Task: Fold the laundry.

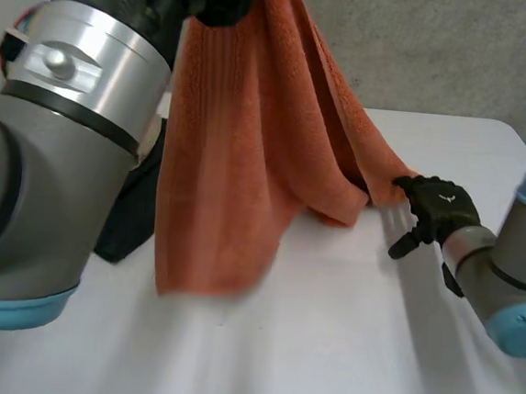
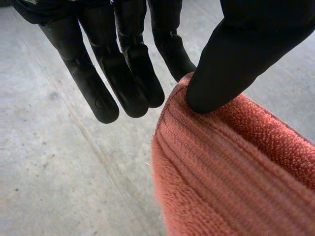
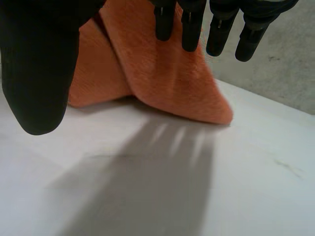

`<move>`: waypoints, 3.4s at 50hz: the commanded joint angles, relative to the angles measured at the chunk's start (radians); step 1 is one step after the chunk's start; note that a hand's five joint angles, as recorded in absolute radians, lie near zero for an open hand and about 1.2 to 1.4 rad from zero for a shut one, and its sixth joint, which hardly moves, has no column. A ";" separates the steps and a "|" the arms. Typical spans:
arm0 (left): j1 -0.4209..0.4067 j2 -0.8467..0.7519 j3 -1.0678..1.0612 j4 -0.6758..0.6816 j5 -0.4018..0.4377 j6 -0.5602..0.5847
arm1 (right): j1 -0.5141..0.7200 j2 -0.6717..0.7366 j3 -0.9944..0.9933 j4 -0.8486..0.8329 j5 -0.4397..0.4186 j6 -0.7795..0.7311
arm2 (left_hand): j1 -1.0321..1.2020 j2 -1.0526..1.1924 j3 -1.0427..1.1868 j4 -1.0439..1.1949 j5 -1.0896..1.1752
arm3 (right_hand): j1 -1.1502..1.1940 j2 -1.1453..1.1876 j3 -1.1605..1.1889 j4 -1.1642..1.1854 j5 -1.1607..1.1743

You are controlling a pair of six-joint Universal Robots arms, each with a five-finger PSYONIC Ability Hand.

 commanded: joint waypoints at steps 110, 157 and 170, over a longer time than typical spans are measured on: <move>0.384 -0.502 0.596 0.355 0.084 0.182 | -0.206 -0.117 -0.652 -0.304 -0.097 -0.405 | 0.249 0.200 0.204 0.195 0.232 | 1.157 1.152 1.145 1.148 1.136; 0.353 0.044 -0.520 -0.661 0.092 0.618 | -0.483 -0.339 -0.008 0.833 -0.273 -1.139 | 0.249 0.200 0.204 0.195 0.232 | 1.157 1.152 1.145 1.148 1.136; 0.317 -0.303 -0.253 -0.291 0.081 0.603 | -0.382 -0.154 -0.085 0.428 -0.212 -0.997 | 0.249 0.200 0.204 0.195 0.232 | 1.157 1.152 1.145 1.148 1.136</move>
